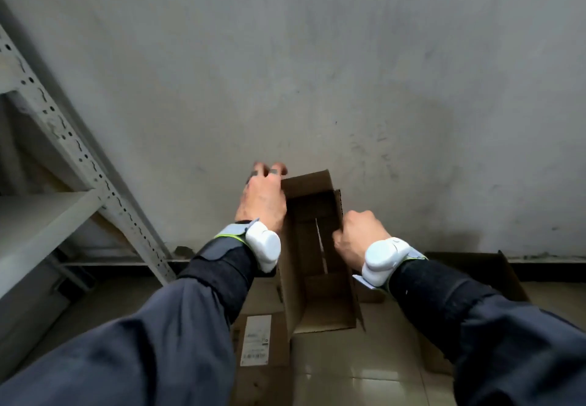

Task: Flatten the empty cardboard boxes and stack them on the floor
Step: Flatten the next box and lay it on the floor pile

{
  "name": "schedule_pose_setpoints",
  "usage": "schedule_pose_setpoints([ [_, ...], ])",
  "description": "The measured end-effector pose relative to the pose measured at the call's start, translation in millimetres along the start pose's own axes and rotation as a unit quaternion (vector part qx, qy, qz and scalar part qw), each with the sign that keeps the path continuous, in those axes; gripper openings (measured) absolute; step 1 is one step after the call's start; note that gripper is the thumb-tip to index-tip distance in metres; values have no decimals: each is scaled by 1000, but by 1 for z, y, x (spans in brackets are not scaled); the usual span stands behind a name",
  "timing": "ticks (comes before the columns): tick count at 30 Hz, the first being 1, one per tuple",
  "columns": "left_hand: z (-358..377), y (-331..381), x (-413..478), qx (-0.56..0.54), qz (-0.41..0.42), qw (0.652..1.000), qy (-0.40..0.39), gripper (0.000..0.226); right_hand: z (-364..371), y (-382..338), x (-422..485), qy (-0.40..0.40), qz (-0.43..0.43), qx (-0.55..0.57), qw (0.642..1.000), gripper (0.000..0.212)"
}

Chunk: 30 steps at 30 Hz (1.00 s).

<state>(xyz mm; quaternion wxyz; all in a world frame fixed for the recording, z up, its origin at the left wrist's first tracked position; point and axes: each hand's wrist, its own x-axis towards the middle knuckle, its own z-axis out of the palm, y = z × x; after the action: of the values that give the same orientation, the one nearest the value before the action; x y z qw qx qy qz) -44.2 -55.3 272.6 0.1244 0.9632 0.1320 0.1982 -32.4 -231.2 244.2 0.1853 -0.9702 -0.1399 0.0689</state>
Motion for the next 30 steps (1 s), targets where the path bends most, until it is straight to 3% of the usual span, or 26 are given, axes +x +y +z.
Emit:
schedule_pose_setpoints([
  [3, 1, 14, -4, 73, -4, 996, 58, 29, 7, -8, -1, 13, 5, 22, 1000, 16],
  [7, -1, 32, -7, 72, 2, 997, 27, 18, 5, -11, 5, 52, 11, 57, 997, 17],
  [12, 2, 41, -13, -77, -111, 988, -73, 56, 10, -13, 7, 77, -8, 57, 995, 23],
  [14, 6, 42, -13, -214, -107, 956, -170, 66, 10, -15, 4, 80, -23, 48, 995, 27],
  [16, 9, 45, -16, -263, -71, 936, -224, 68, 10, -19, 0, 80, -57, 29, 995, 37],
  [18, 16, 42, -12, -260, -63, 942, -202, 58, 10, -25, -6, 84, -87, 21, 992, 37],
  [21, 15, 29, -4, -286, -138, 937, -145, 38, 12, -27, -13, 69, -115, 41, 990, 47],
  [23, 10, 10, -1, -346, -187, 908, -144, 27, 11, -19, -10, 67, -109, 34, 991, 56],
  [26, 2, -22, -4, -479, -252, 824, -165, 23, 4, -1, 2, 93, -58, 53, 993, 62],
  [30, -2, -54, -5, -549, -241, 790, -129, 32, -1, 15, 9, 88, -10, 89, 992, 67],
])
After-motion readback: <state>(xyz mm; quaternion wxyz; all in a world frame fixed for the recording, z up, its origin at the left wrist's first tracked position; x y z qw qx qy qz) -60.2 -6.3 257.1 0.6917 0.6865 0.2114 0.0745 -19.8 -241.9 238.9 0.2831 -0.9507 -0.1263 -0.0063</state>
